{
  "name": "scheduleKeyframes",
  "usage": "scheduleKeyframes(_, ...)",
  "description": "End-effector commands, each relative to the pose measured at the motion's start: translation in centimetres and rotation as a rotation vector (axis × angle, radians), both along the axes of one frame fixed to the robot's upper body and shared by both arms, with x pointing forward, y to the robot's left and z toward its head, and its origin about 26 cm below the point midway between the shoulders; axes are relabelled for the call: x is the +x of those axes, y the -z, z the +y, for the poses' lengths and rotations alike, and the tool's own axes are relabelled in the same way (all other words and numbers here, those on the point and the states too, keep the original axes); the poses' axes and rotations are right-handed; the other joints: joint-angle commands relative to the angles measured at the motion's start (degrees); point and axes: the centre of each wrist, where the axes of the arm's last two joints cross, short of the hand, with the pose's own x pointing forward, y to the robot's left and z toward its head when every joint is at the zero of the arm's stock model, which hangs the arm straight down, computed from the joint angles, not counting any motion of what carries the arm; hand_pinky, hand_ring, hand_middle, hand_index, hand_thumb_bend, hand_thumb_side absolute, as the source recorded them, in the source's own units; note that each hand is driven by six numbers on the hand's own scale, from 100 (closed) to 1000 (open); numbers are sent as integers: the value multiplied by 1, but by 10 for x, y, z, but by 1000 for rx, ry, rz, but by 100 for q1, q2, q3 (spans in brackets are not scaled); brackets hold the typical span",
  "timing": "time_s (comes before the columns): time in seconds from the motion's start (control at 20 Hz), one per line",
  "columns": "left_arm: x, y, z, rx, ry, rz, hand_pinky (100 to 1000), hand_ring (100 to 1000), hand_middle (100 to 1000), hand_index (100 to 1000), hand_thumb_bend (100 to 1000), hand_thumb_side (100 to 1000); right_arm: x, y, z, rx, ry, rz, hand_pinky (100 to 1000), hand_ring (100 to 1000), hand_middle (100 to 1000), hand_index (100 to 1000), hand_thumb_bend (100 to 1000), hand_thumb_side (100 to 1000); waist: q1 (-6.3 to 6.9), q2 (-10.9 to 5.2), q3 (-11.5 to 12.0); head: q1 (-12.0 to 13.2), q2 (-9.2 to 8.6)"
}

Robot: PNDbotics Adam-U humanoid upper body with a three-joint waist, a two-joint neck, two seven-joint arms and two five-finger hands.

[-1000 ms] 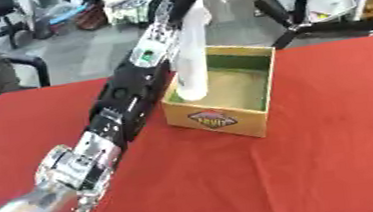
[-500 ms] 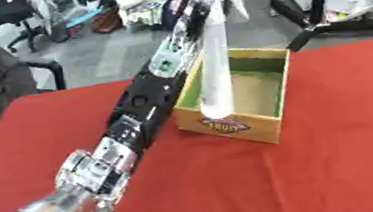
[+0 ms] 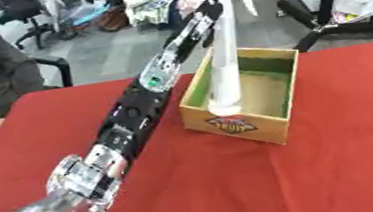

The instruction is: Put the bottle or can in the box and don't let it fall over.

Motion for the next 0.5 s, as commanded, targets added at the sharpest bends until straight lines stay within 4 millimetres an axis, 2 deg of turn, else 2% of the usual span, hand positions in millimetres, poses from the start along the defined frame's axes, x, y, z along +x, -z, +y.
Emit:
scheduleKeyframes(0.05, -6, -13, 21, 90, -58, 1, 815, 100, 1000, 1000, 277, 1000, 0, -8, -5, -17, 14, -29, 819, 1000, 1000, 959, 100, 727, -37, -66, 35, 12, -79)
scheduleKeyframes(0.5, -17, 7, 44, 246, -223, 84, 826, 100, 1000, 1000, 192, 1000, -1, -4, -10, -27, 36, -18, 819, 1000, 1000, 959, 100, 725, -90, -96, 206, -29, -76)
